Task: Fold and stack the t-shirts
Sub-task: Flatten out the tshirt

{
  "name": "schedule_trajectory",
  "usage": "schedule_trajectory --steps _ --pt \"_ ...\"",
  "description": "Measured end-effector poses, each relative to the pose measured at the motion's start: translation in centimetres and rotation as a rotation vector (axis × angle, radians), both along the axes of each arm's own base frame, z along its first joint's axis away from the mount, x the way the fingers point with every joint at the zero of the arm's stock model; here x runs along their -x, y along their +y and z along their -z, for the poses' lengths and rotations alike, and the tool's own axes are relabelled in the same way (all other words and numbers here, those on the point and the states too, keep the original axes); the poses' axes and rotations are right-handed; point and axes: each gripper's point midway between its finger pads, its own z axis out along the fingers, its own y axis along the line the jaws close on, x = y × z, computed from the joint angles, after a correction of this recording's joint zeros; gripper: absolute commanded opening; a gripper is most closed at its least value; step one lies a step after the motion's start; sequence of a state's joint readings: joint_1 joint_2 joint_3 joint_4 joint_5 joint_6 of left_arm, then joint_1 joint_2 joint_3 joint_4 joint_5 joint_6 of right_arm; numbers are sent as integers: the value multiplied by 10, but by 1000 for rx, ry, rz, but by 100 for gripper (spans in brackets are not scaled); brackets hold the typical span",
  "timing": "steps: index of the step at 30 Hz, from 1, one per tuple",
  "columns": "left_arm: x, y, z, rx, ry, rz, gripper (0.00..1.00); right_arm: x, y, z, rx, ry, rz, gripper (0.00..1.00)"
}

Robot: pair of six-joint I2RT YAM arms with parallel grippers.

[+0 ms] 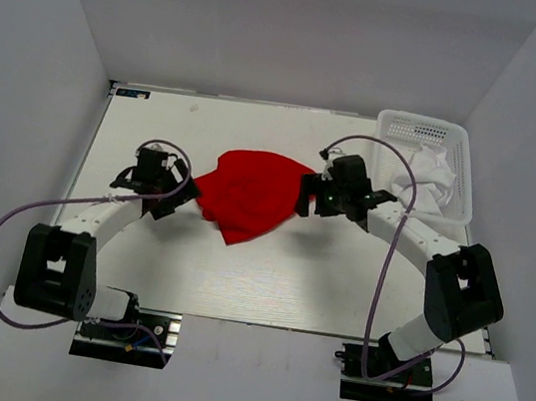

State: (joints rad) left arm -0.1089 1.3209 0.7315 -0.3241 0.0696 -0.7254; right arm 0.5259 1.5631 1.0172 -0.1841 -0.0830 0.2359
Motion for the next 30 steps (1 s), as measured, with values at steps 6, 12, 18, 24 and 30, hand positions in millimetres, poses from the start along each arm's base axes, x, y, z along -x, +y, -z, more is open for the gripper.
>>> schedule_trajectory --steps 6,12,18,24,30 --pt "-13 -5 34 -24 99 16 88 48 62 -1 43 -71 -262 90" --pt "-42 -17 44 -31 79 40 76 88 111 16 104 -134 -464 89" --pt "-60 -31 51 -33 45 54 14 108 137 39 175 -154 -548 82" --pt "-82 -40 56 -61 54 54 0 107 170 51 156 -182 -573 79" --pt "-83 -41 56 -75 57 35 0 97 186 71 164 -207 -548 74"
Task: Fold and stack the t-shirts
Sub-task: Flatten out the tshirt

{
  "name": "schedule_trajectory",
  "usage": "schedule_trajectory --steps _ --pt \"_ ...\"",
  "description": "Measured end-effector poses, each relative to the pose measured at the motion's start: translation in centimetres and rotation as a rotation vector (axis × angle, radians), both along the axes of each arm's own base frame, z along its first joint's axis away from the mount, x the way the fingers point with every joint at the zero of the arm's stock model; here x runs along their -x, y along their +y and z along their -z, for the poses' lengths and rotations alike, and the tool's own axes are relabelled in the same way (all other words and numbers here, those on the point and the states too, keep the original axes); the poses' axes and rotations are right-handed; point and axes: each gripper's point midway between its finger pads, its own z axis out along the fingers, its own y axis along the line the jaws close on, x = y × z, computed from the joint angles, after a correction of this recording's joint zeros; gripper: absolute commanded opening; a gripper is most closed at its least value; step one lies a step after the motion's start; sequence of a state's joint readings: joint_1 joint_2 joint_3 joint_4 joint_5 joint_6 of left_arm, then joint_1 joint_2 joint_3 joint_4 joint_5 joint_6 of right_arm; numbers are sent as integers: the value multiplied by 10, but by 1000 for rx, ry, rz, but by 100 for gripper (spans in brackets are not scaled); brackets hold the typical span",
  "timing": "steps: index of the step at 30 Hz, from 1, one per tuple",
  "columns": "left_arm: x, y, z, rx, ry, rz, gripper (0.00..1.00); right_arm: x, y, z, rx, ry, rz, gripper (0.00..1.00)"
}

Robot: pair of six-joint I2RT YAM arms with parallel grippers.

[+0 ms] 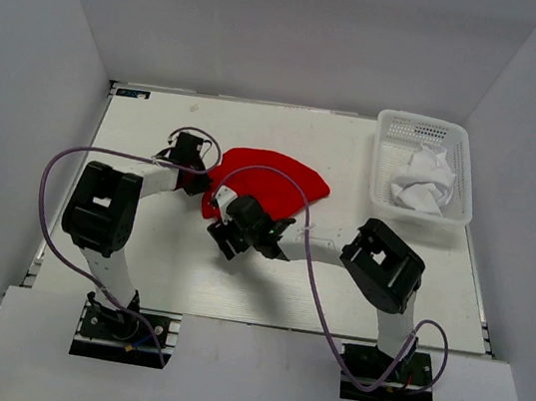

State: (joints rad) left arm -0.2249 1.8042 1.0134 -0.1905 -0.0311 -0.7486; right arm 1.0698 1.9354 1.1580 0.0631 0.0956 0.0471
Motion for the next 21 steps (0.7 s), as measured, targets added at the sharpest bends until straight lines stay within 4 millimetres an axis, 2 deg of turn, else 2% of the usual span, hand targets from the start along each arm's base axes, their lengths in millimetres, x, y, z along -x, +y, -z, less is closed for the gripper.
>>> schedule_trajectory --steps 2,6,7,9,10,11,13,18,20,21 --pt "1 2 0 -3 -2 -8 0 -8 5 4 -4 -22 22 69" --pt "10 5 1 -8 3 -22 0 -23 11 3 -24 -56 90 51" --pt "13 6 1 -7 4 -26 0 -27 10 3 -29 -61 123 41" --pt "20 8 1 -5 9 -36 0 -35 9 3 -37 -61 201 28" --pt "25 9 0 -4 12 -42 0 -40 9 3 -40 -61 248 11" --pt "30 10 0 -3 16 -46 0 -44 9 3 -40 -63 287 6" --pt "45 15 1 -6 30 -56 0 -53 10 2 -56 -59 369 0" --pt "68 26 0 -40 75 -84 0 -57 1 -1 -69 -65 443 0" --pt "71 32 -4 -66 96 -111 0 -54 -11 -11 -64 -74 452 0" --pt "71 35 -8 -82 104 -128 0 -56 -17 -22 -75 -83 464 0"
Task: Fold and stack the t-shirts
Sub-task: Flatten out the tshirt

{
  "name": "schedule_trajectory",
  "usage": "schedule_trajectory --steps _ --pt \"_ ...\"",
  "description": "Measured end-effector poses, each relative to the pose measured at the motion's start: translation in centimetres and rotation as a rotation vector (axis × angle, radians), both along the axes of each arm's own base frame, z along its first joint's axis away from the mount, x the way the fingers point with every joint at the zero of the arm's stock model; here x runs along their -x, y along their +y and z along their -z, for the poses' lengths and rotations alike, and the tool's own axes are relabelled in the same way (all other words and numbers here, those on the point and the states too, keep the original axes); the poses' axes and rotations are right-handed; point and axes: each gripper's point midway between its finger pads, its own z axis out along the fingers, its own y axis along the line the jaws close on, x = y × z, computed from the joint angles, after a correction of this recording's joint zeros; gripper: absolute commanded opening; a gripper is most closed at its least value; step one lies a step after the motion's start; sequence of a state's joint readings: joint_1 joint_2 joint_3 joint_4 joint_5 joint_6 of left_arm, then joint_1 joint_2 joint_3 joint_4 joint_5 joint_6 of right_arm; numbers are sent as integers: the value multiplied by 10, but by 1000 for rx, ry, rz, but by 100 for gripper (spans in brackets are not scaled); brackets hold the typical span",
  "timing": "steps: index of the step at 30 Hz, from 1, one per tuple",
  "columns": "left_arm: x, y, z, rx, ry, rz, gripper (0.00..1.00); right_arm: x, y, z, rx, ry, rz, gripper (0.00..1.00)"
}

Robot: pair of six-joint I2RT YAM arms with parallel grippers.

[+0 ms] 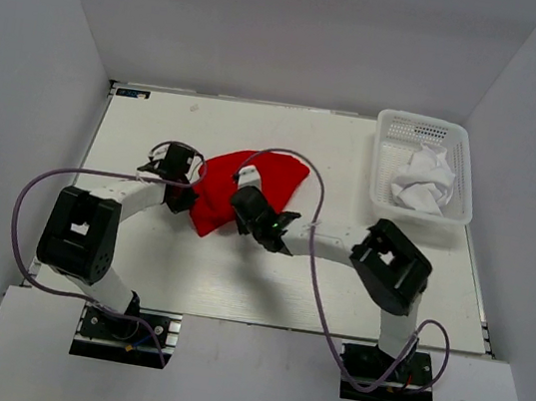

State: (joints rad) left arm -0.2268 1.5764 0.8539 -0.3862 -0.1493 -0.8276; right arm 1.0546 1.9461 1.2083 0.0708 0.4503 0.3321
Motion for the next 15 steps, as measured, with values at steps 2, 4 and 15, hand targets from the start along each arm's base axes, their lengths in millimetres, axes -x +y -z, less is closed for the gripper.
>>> schedule_trajectory --steps 2,4,15 --pt "-5 6 -15 -28 -9 -38 0 -10 -15 -37 -49 -42 43 0" --pt "-14 12 -39 -47 -56 -73 0 -31 -35 -89 -135 -113 113 0" --pt "-21 73 -264 -156 -569 -347 0 -114 -216 -296 -314 -533 618 0"
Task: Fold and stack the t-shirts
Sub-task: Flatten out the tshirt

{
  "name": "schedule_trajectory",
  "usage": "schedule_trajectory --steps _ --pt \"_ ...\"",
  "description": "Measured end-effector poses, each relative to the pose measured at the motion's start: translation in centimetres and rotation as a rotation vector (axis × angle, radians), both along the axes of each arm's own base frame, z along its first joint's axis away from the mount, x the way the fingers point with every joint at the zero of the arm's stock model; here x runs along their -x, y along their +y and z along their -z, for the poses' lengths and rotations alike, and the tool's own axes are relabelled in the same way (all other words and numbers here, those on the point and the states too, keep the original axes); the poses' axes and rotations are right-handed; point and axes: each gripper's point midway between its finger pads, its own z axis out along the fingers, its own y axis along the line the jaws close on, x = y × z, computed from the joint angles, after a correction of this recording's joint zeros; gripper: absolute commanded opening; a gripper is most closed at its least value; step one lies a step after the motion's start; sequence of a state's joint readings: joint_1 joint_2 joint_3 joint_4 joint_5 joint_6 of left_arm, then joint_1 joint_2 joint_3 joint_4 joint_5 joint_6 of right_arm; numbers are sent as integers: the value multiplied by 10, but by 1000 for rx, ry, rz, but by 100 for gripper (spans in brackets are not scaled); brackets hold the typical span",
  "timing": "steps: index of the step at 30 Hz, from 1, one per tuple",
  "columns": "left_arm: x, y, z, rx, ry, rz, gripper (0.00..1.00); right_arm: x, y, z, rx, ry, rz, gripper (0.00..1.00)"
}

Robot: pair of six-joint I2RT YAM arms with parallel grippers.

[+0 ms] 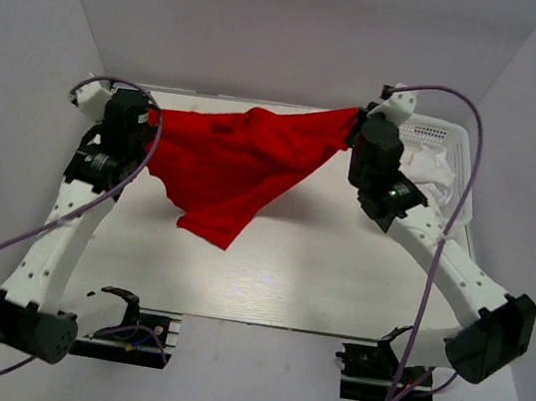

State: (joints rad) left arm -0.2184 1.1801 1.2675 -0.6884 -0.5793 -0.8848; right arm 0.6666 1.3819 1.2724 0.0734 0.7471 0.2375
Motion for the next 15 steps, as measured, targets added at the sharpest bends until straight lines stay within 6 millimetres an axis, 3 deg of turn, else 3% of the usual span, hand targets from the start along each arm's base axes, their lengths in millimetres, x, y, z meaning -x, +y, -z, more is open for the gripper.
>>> schedule_trajectory --steps 3,7,10,15 --pt "24 19 -63 -22 -162 -57 0 9 -37 -38 20 -71 90 0" --pt "58 41 -131 -52 -312 -131 0 36 -84 -100 28 -190 182 0" --pt "76 52 -167 -55 -390 -169 0 63 -107 -150 -1 -289 203 0" --pt "115 62 -204 -45 -500 -181 0 120 -142 -219 -61 -442 191 0"
